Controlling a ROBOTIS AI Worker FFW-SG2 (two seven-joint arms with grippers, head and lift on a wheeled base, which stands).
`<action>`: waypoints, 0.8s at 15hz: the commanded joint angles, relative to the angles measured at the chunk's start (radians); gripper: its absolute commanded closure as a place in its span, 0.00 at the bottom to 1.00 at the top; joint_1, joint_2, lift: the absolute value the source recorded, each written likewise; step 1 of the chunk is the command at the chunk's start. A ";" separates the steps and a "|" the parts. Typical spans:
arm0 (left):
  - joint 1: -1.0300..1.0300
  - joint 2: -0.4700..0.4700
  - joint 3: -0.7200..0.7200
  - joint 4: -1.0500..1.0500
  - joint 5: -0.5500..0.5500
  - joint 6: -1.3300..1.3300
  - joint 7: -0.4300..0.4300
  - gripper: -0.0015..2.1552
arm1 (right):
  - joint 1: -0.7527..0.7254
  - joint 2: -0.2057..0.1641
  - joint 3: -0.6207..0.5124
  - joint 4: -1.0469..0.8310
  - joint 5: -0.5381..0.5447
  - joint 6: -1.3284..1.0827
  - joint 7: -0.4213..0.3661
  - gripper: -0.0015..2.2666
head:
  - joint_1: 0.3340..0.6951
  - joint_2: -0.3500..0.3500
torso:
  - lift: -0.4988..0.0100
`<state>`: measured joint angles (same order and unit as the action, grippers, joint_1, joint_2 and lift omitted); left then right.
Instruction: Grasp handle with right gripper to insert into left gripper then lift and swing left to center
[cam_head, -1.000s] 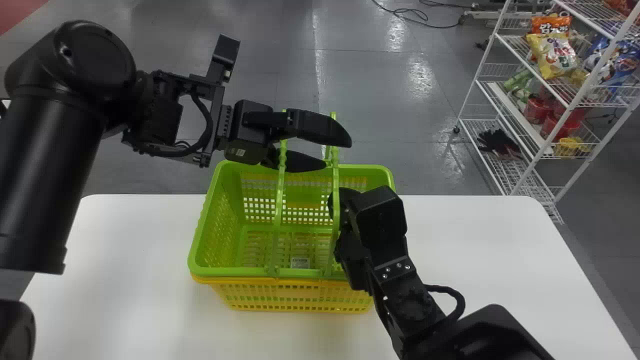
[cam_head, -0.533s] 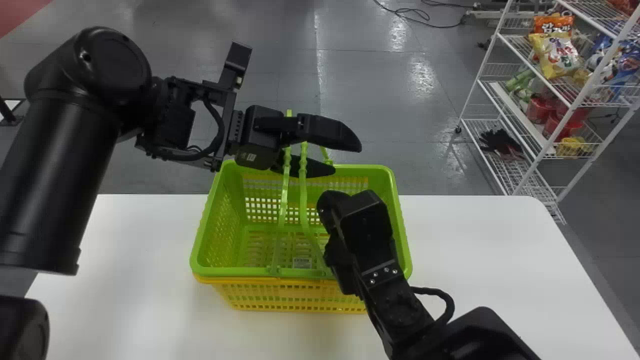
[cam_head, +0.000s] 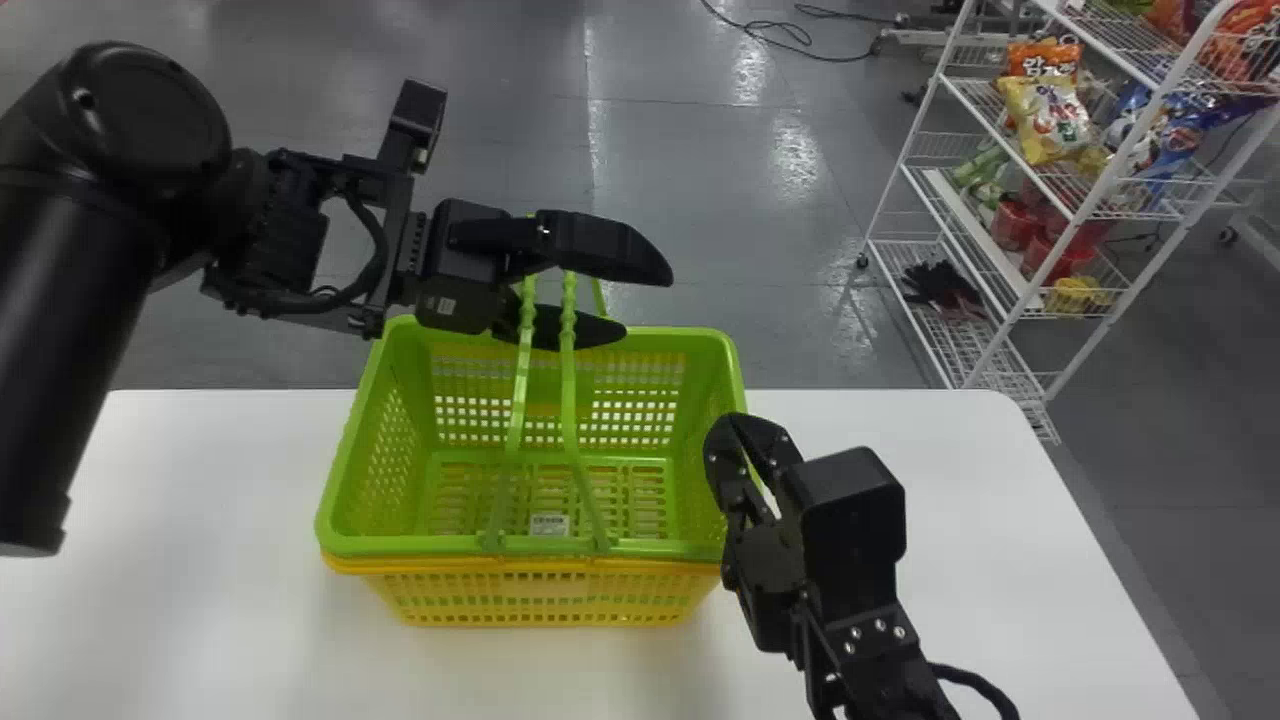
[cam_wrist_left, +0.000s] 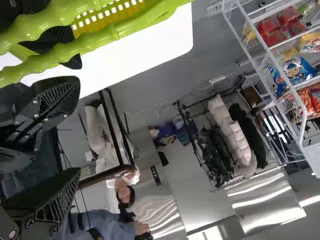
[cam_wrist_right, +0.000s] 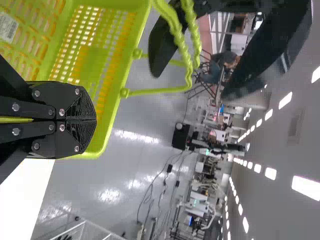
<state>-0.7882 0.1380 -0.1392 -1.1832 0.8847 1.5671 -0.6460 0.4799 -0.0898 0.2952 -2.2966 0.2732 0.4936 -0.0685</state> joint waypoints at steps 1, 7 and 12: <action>-0.039 -0.002 0.001 0.114 0.050 0.000 -0.017 0.04 | 0.106 -0.013 -0.053 -0.040 0.000 -0.068 -0.002 0.02 | 1.00 0.27 | 0.80; -0.085 0.002 -0.002 0.186 0.115 0.004 0.000 0.04 | 0.233 -0.011 -0.113 0.016 -0.008 -0.298 -0.007 0.02 | 1.00 0.18 | 0.80; -0.184 0.011 -0.008 0.257 0.232 0.004 0.069 0.04 | 0.286 -0.005 -0.123 0.114 -0.016 -0.556 -0.039 0.02 | 1.00 0.19 | 0.80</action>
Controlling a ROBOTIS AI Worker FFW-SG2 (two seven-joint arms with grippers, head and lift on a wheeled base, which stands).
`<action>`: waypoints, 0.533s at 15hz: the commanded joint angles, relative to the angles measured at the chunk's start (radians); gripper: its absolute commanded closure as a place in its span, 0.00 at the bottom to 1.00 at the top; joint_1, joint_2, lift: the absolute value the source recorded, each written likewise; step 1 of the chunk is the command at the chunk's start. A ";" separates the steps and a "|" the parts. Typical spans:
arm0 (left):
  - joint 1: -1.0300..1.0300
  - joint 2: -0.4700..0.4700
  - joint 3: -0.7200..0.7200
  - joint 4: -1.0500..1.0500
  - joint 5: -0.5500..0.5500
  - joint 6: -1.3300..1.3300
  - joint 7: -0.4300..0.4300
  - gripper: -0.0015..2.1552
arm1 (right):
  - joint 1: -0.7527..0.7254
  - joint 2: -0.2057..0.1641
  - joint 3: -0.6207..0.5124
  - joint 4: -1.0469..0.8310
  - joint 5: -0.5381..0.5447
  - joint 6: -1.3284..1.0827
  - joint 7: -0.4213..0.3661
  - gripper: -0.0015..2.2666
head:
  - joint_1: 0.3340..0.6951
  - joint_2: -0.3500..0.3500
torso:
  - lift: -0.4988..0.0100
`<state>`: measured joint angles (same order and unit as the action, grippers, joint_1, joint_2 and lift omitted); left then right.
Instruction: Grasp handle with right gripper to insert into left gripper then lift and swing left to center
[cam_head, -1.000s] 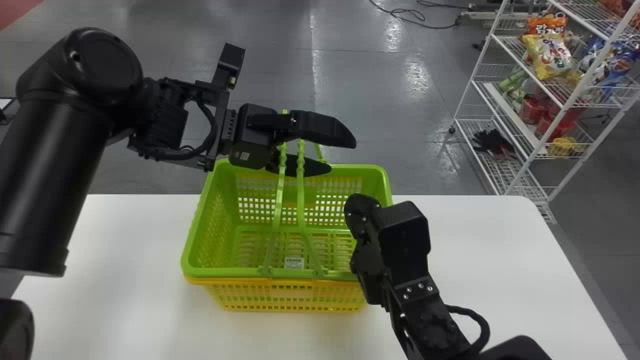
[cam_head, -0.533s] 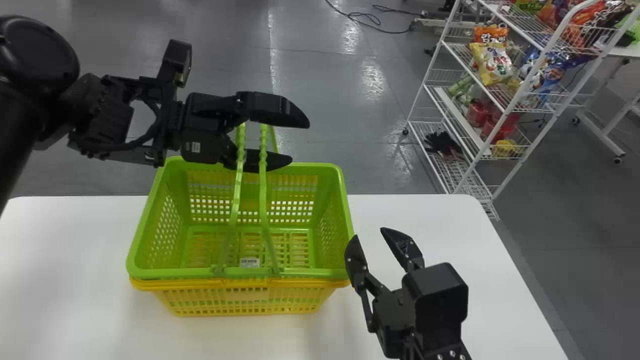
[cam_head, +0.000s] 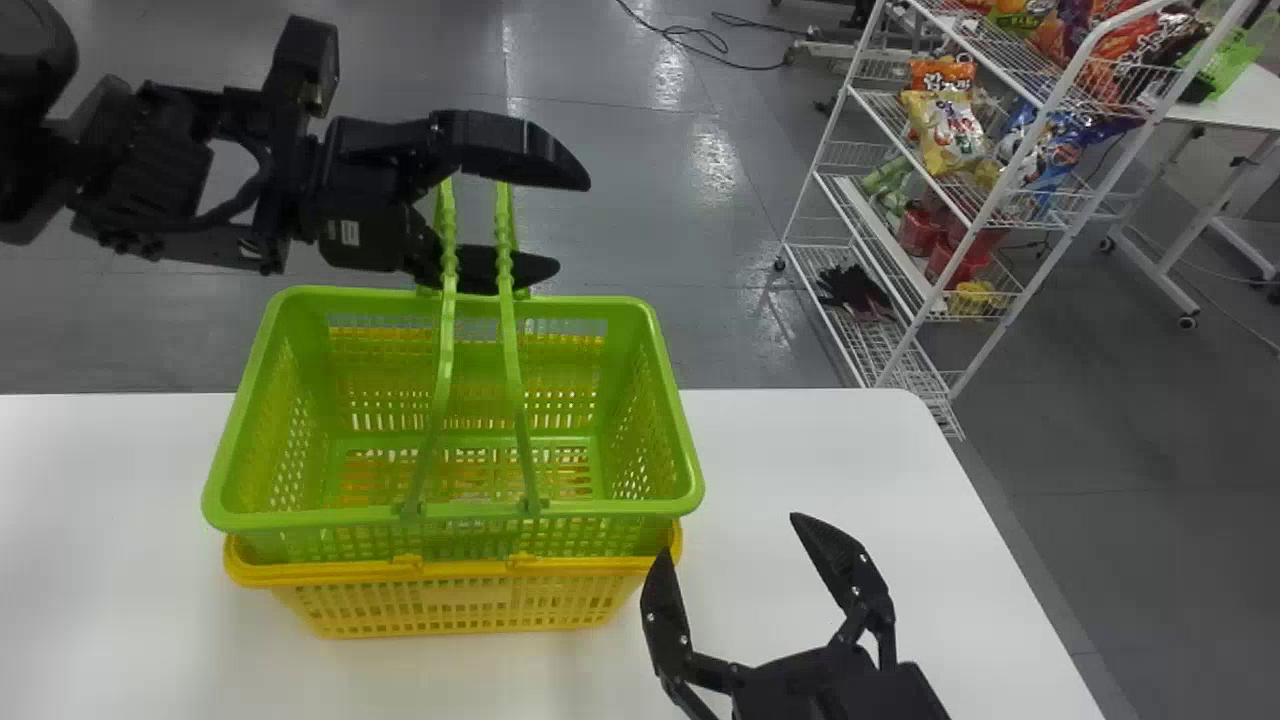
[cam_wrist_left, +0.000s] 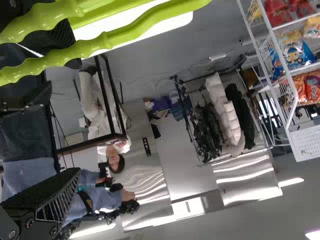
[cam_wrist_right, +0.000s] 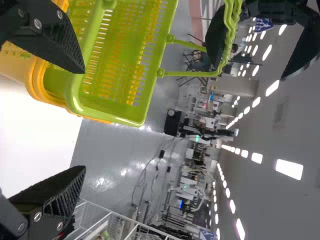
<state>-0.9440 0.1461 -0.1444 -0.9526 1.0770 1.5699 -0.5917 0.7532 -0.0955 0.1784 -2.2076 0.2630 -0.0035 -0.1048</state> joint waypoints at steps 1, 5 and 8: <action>-0.042 0.003 -0.003 0.029 0.044 0.001 0.032 0.04 | 0.015 0.002 -0.010 0.043 -0.008 -0.080 -0.003 0.02 | 1.00 0.19 | 0.80; -0.154 0.006 -0.011 0.123 0.080 0.001 0.055 0.04 | 0.029 0.007 -0.024 0.146 -0.036 -0.221 -0.003 0.02 | 1.00 0.19 | 0.80; -0.236 0.007 -0.012 0.206 0.115 0.001 0.055 0.04 | 0.035 0.013 -0.039 0.207 -0.062 -0.304 -0.003 0.02 | 1.00 0.20 | 0.80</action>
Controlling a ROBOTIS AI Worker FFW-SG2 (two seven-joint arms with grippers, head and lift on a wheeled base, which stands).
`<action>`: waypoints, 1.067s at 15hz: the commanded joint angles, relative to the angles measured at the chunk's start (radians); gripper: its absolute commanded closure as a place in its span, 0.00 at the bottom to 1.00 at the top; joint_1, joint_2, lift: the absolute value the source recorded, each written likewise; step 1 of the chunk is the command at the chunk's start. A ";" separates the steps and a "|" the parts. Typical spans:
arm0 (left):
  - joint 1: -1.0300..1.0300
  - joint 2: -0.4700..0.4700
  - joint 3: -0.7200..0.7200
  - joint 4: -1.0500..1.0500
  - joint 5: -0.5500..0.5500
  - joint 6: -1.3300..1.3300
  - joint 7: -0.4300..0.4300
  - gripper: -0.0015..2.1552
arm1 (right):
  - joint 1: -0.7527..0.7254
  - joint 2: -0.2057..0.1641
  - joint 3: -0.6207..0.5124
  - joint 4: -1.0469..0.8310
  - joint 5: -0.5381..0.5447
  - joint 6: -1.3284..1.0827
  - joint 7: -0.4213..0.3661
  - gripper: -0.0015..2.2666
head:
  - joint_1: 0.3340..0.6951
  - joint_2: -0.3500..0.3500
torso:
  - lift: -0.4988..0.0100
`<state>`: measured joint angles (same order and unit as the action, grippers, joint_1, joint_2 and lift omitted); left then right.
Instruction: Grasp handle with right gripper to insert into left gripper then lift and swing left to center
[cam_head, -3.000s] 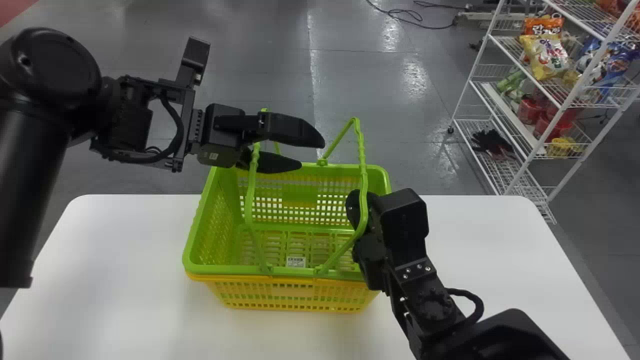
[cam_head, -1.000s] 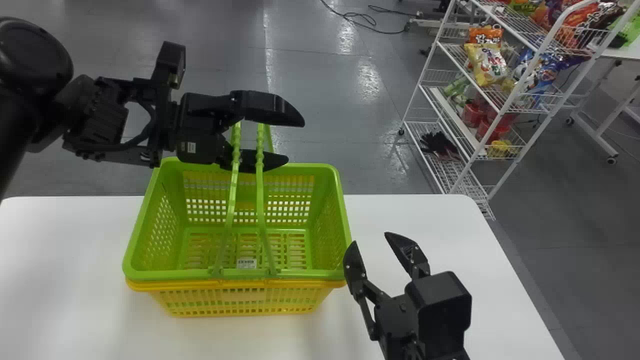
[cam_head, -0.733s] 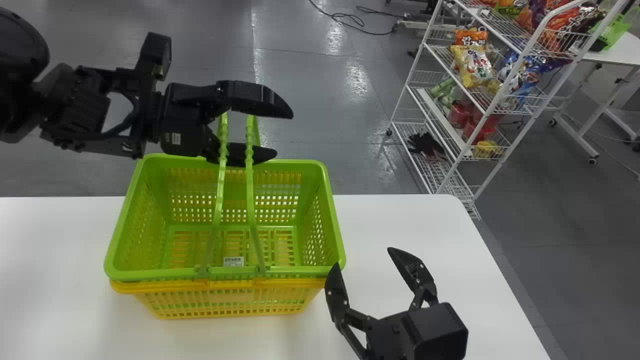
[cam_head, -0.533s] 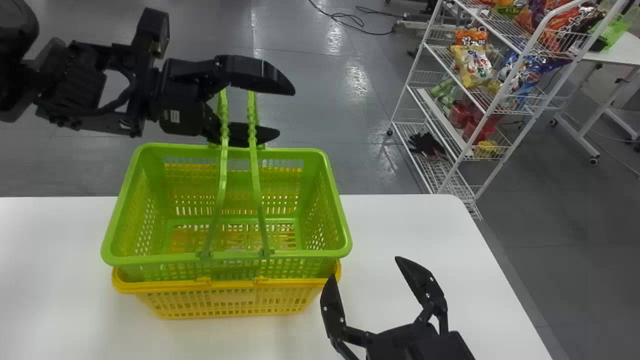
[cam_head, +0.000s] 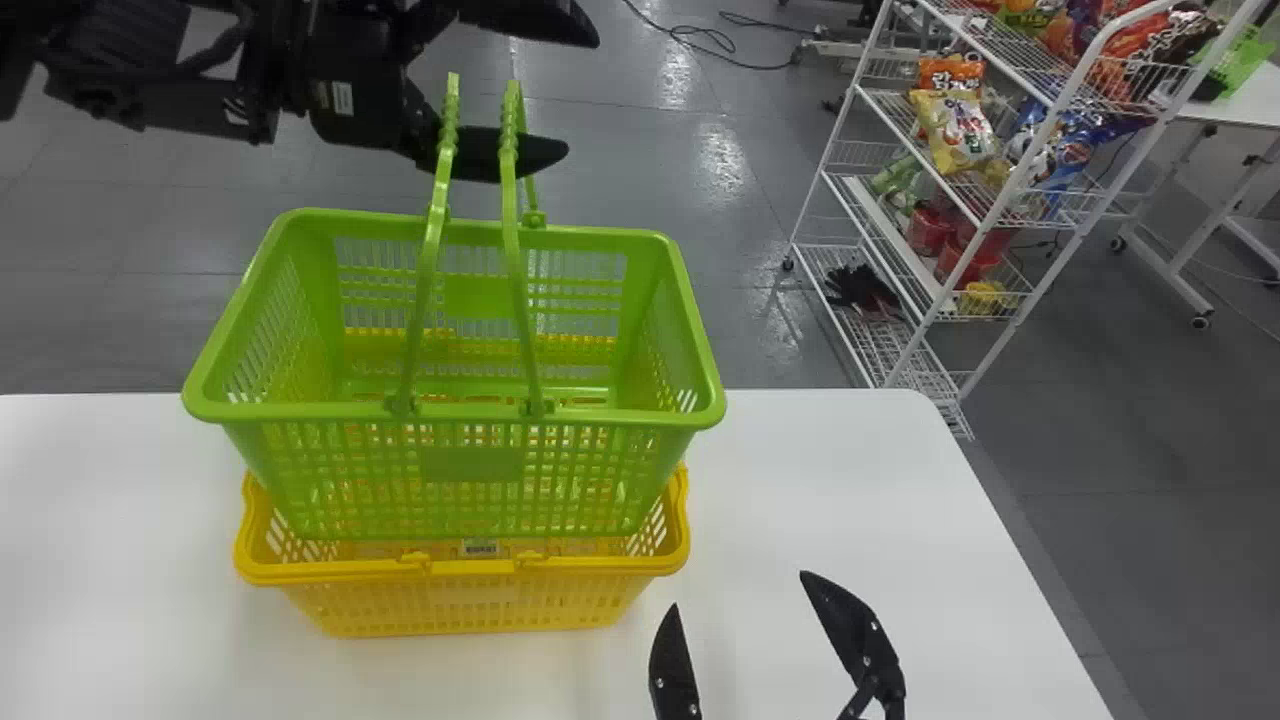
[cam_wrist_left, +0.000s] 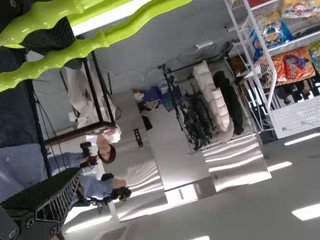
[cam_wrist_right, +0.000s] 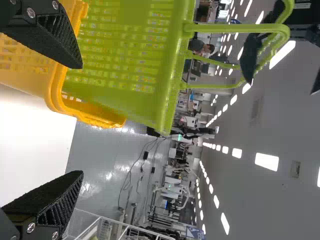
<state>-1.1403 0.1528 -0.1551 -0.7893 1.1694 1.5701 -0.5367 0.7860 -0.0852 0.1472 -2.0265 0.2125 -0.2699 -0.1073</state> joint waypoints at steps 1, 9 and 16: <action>-0.064 0.001 0.000 0.084 0.027 0.001 0.001 0.04 | 0.006 0.002 -0.012 0.042 -0.019 -0.059 0.000 0.02 | 1.00 0.20 | 0.80; -0.216 0.016 -0.014 0.249 0.102 0.001 0.030 0.04 | 0.009 0.005 -0.026 0.092 -0.051 -0.120 0.001 0.02 | 0.90 0.20 | 0.80; -0.302 0.031 -0.043 0.277 0.104 0.001 0.064 0.07 | 0.013 0.015 -0.029 0.114 -0.058 -0.145 0.001 0.02 | 0.84 0.21 | 0.80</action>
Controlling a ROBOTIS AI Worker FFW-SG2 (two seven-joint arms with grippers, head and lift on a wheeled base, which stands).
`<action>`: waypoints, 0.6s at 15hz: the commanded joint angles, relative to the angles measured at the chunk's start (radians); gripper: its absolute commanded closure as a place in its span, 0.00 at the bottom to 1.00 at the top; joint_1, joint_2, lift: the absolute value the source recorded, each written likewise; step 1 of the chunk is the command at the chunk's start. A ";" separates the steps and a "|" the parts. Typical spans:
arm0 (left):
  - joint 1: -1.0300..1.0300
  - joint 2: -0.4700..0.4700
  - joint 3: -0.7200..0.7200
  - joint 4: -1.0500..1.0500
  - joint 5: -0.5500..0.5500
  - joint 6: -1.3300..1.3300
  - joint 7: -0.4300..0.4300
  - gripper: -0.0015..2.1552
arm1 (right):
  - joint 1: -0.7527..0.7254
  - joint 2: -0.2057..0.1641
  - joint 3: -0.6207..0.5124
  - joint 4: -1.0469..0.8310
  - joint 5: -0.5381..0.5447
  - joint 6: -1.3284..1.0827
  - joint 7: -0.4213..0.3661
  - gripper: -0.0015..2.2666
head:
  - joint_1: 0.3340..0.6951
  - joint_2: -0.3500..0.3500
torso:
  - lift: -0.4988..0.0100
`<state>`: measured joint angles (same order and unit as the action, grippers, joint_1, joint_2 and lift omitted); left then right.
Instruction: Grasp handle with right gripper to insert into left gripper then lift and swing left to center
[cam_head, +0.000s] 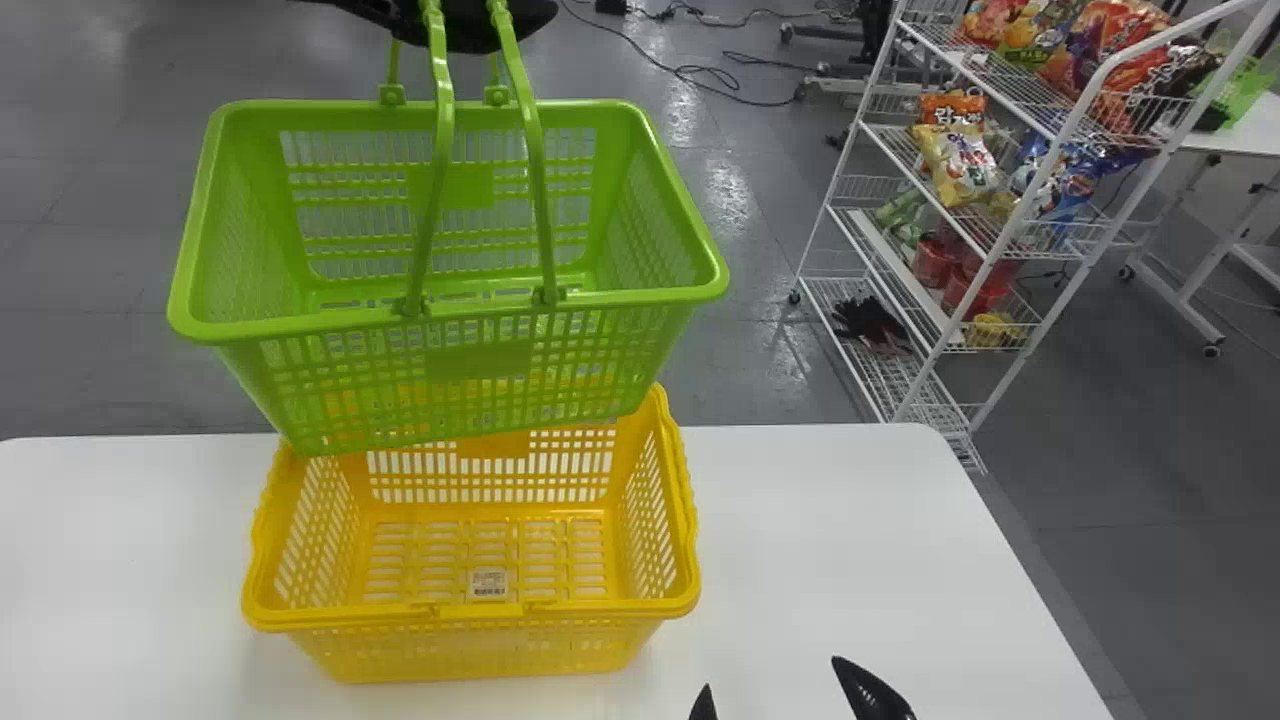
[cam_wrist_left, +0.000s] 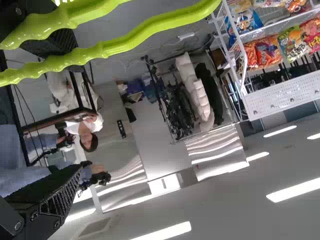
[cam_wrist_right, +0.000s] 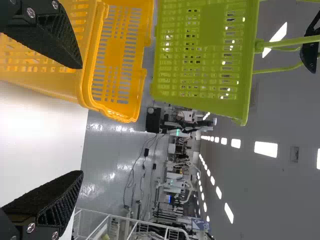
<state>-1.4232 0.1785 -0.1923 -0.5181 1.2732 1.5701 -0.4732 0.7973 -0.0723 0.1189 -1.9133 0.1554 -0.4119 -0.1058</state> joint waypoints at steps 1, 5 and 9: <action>-0.037 0.010 -0.006 0.020 0.003 0.001 0.002 0.07 | 0.003 0.003 -0.001 0.000 -0.002 -0.006 0.000 0.02 | 0.83 0.21 | 0.80; -0.074 0.038 -0.006 0.075 0.060 0.001 0.027 0.10 | 0.008 0.008 -0.001 0.000 -0.004 -0.015 0.000 0.02 | 0.77 0.24 | 0.80; -0.046 0.044 -0.007 0.066 0.060 0.001 0.010 0.65 | 0.008 0.011 -0.001 0.010 -0.004 -0.021 0.000 0.02 | 0.76 0.26 | 0.80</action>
<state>-1.4803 0.2229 -0.1982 -0.4444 1.3328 1.5701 -0.4604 0.8055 -0.0630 0.1181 -1.9080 0.1508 -0.4309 -0.1058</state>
